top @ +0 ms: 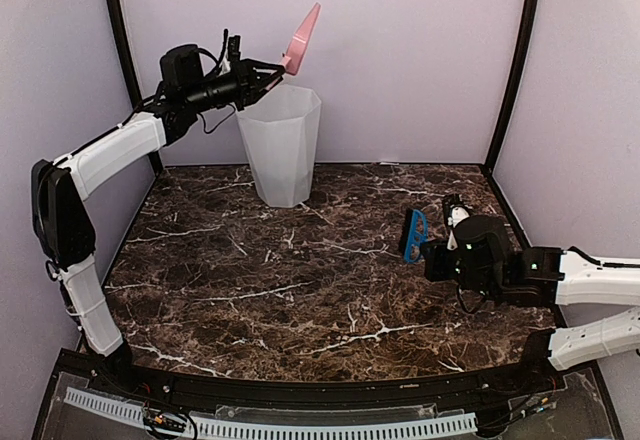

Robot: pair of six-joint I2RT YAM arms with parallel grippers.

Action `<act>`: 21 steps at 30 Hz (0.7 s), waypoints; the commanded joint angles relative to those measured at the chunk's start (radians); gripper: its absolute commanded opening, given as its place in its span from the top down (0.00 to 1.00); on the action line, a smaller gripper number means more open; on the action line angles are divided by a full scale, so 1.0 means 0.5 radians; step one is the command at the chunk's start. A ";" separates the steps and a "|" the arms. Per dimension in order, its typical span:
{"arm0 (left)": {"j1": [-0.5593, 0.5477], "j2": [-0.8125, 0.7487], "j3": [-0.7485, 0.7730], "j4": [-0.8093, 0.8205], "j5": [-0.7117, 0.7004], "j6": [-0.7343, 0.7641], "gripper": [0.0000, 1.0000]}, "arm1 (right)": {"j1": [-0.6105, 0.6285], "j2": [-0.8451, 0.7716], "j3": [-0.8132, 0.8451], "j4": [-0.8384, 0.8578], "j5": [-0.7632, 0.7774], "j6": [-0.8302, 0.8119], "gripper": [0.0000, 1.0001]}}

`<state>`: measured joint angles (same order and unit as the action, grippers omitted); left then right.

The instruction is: Sweep away the paper scraps from the table

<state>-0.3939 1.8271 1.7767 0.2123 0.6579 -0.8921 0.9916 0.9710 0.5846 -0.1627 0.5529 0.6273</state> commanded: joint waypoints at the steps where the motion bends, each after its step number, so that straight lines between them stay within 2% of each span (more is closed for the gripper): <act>1: 0.041 -0.088 -0.109 0.476 0.176 -0.476 1.00 | -0.017 0.009 0.004 0.078 -0.006 -0.015 1.00; 9: 0.084 -0.046 -0.163 0.920 0.245 -0.985 1.00 | -0.017 0.009 0.004 0.113 -0.022 -0.015 1.00; 21: 0.121 0.086 -0.193 1.221 0.201 -1.330 1.00 | -0.017 0.018 0.003 0.136 -0.035 -0.014 1.00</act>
<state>-0.3439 1.8675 1.6981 0.7208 0.7601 -1.4841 0.9916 0.9730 0.5846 -0.1490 0.5385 0.6262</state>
